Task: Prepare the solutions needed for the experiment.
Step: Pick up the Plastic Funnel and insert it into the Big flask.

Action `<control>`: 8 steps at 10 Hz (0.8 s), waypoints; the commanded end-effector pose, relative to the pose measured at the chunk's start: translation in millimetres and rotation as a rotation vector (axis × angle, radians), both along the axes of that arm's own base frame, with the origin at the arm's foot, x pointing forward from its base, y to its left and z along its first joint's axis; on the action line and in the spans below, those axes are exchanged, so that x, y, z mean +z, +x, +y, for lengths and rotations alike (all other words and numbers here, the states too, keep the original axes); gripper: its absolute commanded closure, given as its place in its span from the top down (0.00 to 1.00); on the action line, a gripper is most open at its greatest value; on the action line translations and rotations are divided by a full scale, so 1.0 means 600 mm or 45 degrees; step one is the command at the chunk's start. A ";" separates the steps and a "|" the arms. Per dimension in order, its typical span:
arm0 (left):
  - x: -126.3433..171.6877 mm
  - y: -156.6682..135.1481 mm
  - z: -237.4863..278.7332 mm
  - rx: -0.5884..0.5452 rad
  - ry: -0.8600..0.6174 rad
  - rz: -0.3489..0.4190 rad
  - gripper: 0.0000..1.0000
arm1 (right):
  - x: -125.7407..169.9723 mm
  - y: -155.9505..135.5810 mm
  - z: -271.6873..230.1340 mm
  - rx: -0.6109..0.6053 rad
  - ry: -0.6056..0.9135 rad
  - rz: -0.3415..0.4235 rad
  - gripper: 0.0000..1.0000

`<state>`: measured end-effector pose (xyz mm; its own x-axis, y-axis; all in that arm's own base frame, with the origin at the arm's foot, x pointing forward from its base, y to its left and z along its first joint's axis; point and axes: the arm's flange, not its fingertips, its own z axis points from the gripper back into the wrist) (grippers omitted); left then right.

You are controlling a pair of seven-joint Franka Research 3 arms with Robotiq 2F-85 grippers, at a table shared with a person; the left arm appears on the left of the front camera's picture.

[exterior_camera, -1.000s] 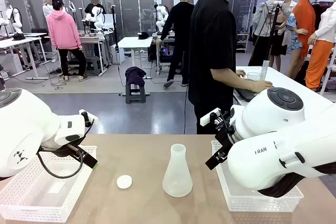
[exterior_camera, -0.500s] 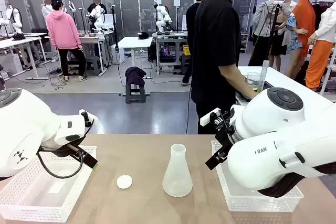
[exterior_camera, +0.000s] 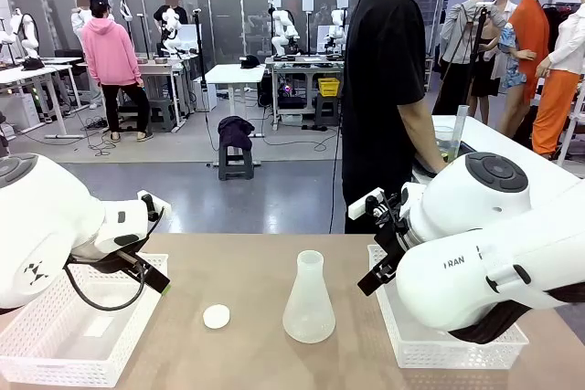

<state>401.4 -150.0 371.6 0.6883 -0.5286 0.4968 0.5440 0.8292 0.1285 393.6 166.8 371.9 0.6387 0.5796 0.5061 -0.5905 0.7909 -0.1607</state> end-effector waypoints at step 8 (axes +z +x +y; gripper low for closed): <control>0.000 0.000 0.000 0.000 0.000 0.000 1.00 | 0.000 0.000 0.000 0.000 0.000 0.000 1.00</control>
